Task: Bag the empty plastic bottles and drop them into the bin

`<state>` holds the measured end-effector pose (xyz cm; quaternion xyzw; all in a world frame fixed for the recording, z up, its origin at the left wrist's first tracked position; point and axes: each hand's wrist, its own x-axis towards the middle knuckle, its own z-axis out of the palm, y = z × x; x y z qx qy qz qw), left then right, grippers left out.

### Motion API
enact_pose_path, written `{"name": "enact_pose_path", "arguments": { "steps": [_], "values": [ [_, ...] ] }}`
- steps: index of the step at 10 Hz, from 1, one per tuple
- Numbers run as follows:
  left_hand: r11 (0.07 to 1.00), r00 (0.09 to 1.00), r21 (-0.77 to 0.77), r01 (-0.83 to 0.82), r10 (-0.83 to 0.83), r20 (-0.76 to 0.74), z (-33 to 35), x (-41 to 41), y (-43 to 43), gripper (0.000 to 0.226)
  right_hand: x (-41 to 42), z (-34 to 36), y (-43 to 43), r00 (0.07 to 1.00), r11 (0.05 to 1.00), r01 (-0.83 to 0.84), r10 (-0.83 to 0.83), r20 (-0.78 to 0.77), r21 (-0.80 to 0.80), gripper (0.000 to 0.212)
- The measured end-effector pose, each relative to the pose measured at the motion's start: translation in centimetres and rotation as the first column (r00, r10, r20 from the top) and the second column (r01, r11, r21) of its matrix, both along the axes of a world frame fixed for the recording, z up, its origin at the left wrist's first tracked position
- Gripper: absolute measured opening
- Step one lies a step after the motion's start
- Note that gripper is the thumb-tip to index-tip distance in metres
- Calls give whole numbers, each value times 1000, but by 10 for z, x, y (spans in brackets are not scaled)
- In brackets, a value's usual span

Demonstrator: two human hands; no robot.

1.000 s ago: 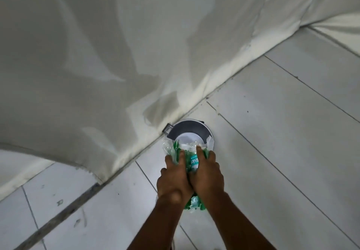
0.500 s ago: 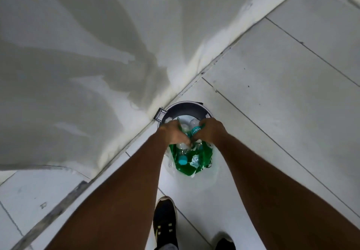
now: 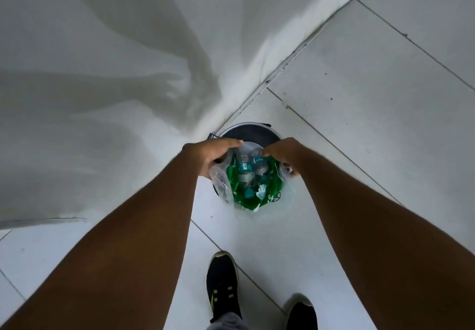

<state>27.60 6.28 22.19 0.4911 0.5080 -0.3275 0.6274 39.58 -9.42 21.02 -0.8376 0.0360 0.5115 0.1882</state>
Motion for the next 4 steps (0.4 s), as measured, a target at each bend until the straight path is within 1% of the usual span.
{"name": "enact_pose_path", "arguments": {
  "steps": [1, 2, 3, 4],
  "values": [
    [896, 967, 438, 75, -173, 188, 0, -7, -9, 52, -2, 11, -7, 962, 970, -243, 241, 130, 5, 50],
    [638, 903, 753, 162, -403, 148, 2, -27, -28, 52, -20, 21, -27, 917, 945, -323, 299, 264, 55, 44],
    [354, 742, 818, 454, -658, -127, -1, -46, -49, 73, -37, 22, -40, 841, 888, -457, 411, 352, 56, 55],
    [258, 654, 823, 507, -736, -173, 10, -59, -75, 77, -56, 32, -50, 698, 787, -616, 548, 461, -3, 70]
  ]
}}
